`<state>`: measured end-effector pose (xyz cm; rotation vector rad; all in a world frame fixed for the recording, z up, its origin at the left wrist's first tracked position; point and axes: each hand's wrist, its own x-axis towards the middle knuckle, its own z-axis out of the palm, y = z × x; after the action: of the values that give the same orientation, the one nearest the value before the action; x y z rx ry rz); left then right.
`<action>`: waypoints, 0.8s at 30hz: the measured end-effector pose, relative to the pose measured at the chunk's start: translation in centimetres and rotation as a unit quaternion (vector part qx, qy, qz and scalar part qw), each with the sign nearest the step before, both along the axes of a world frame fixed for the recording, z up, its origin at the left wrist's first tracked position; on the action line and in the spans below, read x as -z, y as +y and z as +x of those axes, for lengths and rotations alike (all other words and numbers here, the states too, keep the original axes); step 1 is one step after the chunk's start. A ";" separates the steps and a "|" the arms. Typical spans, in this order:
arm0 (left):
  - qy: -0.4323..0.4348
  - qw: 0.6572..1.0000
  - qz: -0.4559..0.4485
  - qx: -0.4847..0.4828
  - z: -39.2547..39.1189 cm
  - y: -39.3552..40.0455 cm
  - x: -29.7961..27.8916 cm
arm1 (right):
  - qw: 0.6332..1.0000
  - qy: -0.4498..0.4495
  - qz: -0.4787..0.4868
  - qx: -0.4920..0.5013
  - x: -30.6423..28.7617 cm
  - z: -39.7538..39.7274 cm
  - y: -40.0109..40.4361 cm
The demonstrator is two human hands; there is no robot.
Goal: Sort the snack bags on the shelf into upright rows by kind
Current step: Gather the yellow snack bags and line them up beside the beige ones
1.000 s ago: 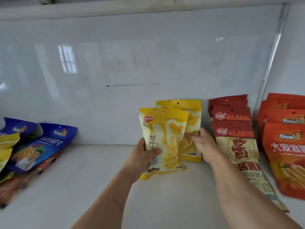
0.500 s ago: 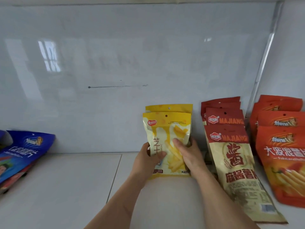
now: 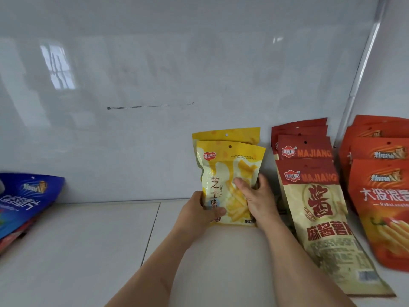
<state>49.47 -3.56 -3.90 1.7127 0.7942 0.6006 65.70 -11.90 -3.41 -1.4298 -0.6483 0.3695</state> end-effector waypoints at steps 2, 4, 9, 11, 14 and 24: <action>0.007 1.000 0.010 -0.013 0.1 0.1 0.3 | 1.000 -0.010 -0.014 0.004 0.2 0.2 0.2; 0.013 1.000 0.017 -0.021 0.2 0.0 0.4 | 0.999 -0.024 -0.033 0.006 0.1 0.2 0.0; -0.008 0.999 0.002 -0.033 -0.2 -0.9 0.1 | 0.997 -0.037 -0.060 0.040 -1.0 -0.7 -0.6; -0.015 0.999 -0.005 -0.041 -0.4 -1.3 -0.1 | 0.994 -0.050 -0.073 0.057 -1.1 -1.1 -0.9; -0.017 0.998 -0.007 -0.055 -0.8 -2.2 -0.4 | 0.988 -0.090 -0.094 0.080 -1.0 -1.8 -1.4; 0.019 0.990 0.032 -0.133 -3.0 -5.4 -0.7 | 0.960 -0.173 -0.190 0.110 -1.5 -3.7 -3.8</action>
<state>46.49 -8.94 -3.15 1.6936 1.0500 0.7833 61.95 -15.72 -1.89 -1.9400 -0.7150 0.0654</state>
